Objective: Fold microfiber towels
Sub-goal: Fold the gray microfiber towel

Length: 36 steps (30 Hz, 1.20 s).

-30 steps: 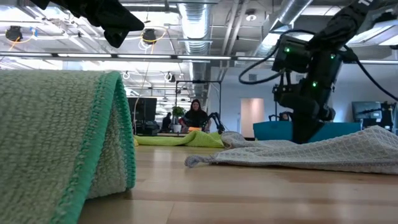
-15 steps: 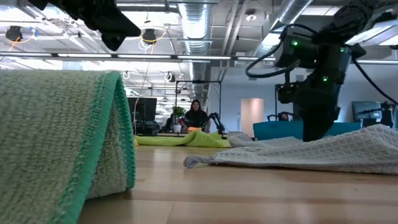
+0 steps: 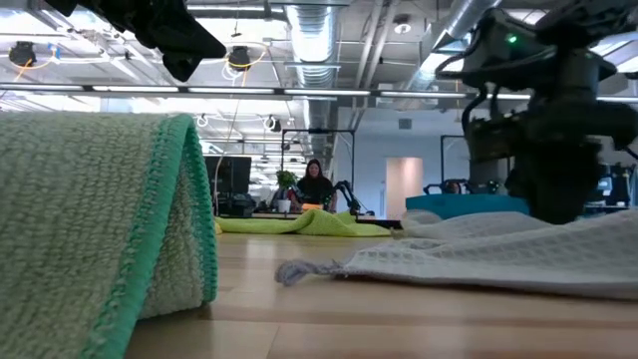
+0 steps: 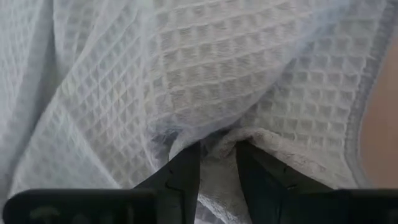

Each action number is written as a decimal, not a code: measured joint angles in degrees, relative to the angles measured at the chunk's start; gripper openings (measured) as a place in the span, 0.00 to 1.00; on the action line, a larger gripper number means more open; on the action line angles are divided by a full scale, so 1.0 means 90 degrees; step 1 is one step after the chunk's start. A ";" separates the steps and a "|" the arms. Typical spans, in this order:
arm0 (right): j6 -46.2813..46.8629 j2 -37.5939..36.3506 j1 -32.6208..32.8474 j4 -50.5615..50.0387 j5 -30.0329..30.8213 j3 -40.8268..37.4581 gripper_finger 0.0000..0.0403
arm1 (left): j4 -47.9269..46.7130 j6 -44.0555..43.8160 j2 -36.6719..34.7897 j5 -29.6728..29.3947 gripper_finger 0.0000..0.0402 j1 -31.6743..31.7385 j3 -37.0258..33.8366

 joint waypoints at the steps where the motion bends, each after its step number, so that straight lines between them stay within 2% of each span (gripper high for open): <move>1: -0.0111 -0.0045 0.0074 0.0005 0.0010 -0.0011 0.33 | 0.0000 0.0000 0.0000 0.0001 0.00 -0.0002 -0.0002; 5: -0.0203 -0.0381 0.0262 -0.0222 0.0612 0.0122 0.33 | 0.0005 0.0000 0.0000 0.0000 0.00 0.0000 -0.0002; 10: -0.0081 -0.1012 0.0262 -0.1049 0.1350 0.0508 0.33 | 0.0007 0.0000 0.0000 0.0000 0.00 0.0000 -0.0002; 18: 0.0565 -0.1423 -0.0238 -0.1912 0.1699 0.0574 0.33 | 0.0010 -0.0002 0.0000 0.0000 0.00 0.0000 -0.0001; 23: 0.1019 -0.1244 -0.0709 -0.2038 0.2194 0.0577 0.33 | 0.0003 -0.0002 0.0002 0.0000 0.00 0.0000 -0.0002; 28: 0.1237 -0.0767 -0.1227 -0.2030 0.2231 0.0577 0.33 | 0.0010 -0.0002 0.0002 0.0000 0.00 0.0000 -0.0002; 36: 0.1017 -0.0016 -0.1782 -0.2025 0.2231 0.0577 0.33 | 0.0005 -0.0002 0.0002 0.0000 0.00 0.0000 -0.0002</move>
